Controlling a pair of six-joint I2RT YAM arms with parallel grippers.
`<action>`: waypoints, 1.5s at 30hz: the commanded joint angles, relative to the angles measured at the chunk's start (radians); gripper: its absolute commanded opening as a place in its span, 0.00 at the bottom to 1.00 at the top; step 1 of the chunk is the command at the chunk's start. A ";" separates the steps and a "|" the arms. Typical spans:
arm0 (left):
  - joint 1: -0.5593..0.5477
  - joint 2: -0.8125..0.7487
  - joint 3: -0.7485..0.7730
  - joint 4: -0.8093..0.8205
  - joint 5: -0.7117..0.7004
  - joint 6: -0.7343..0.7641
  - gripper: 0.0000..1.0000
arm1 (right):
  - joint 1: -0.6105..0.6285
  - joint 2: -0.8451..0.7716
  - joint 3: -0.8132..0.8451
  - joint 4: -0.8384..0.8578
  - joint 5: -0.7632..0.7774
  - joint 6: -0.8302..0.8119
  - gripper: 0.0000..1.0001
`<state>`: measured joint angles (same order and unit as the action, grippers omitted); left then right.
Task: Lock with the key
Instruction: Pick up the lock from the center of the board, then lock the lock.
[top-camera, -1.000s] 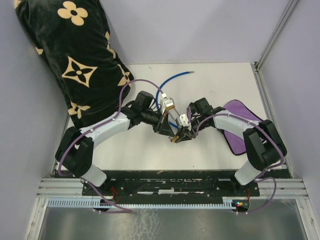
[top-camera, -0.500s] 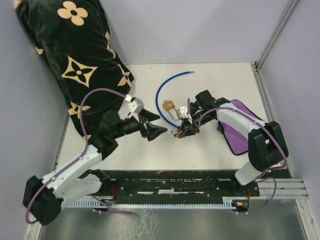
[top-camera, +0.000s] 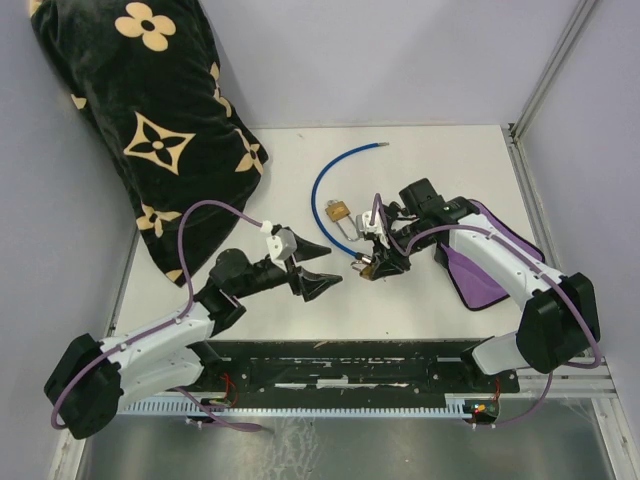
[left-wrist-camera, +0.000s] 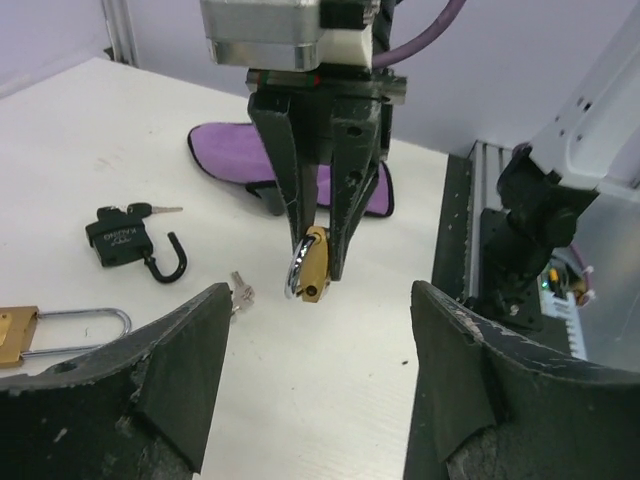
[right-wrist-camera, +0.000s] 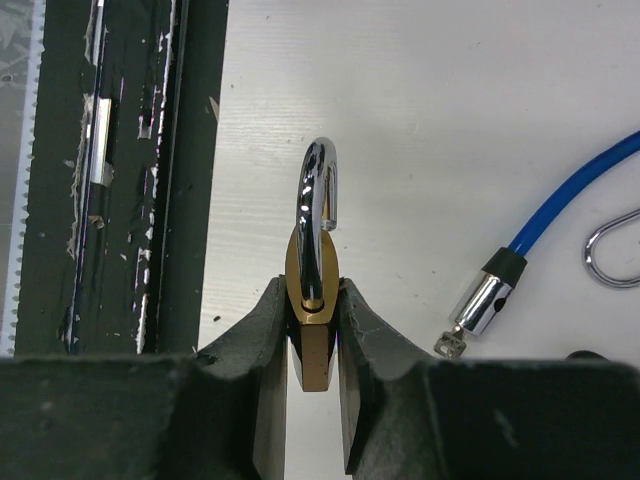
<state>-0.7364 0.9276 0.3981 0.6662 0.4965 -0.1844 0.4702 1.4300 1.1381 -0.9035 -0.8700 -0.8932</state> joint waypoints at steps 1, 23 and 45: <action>-0.011 0.095 0.012 0.083 0.014 0.155 0.76 | 0.005 -0.012 -0.052 0.057 -0.035 0.005 0.02; -0.075 0.396 0.171 -0.016 0.115 0.216 0.40 | 0.008 -0.038 -0.130 0.125 -0.065 -0.077 0.02; -0.085 0.444 0.219 -0.076 0.198 0.129 0.09 | 0.007 -0.046 -0.177 0.194 -0.034 -0.097 0.02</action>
<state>-0.8093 1.3674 0.5804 0.5636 0.6502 0.0071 0.4759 1.4239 0.9752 -0.7769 -0.8803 -0.9703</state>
